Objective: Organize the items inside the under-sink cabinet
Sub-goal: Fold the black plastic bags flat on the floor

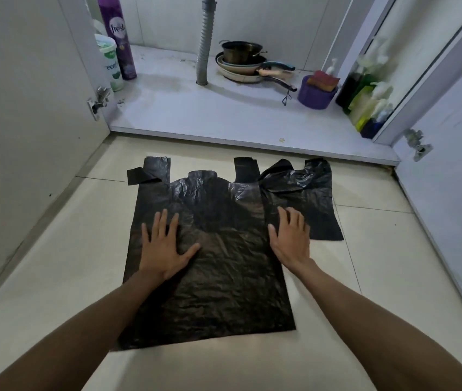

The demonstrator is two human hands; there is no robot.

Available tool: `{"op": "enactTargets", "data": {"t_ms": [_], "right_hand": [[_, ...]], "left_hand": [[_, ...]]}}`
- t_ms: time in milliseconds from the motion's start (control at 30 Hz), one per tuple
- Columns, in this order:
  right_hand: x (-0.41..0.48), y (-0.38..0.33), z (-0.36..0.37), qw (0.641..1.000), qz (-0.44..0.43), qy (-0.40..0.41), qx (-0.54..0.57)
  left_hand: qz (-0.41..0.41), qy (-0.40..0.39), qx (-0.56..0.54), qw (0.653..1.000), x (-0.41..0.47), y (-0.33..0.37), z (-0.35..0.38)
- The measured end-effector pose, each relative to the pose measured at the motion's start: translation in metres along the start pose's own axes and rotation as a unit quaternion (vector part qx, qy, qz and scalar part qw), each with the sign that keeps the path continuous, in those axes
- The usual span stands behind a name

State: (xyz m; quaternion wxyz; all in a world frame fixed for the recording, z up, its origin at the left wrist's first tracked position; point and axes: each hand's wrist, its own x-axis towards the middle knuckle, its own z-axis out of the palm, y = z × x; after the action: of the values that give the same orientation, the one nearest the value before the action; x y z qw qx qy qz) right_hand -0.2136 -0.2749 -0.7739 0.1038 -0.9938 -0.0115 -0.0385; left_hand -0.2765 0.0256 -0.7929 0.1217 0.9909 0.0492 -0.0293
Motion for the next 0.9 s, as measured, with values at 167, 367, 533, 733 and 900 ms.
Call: {"op": "enactTargets", "data": {"t_ms": [167, 367, 533, 733, 900], "right_hand": [[0.046, 0.000, 0.002, 0.977, 0.015, -0.213, 0.019], [0.038, 0.022, 0.004, 0.956, 0.129, -0.265, 0.004], [0.034, 0.030, -0.005, 0.942, 0.190, -0.277, 0.002], [0.036, 0.008, -0.009, 0.969, 0.177, -0.165, -0.038], [0.044, -0.044, 0.005, 0.986, -0.003, -0.167, -0.006]], "left_hand": [[-0.011, -0.150, 0.006, 0.989, 0.037, 0.013, 0.001], [-0.015, -0.173, 0.001, 0.985, 0.043, 0.012, 0.002], [-0.021, -0.187, 0.001, 0.982, 0.042, 0.014, -0.002], [-0.016, -0.174, -0.005, 0.985, 0.044, 0.016, -0.006], [-0.020, -0.138, 0.000, 0.990, 0.044, 0.015, -0.002]]}}
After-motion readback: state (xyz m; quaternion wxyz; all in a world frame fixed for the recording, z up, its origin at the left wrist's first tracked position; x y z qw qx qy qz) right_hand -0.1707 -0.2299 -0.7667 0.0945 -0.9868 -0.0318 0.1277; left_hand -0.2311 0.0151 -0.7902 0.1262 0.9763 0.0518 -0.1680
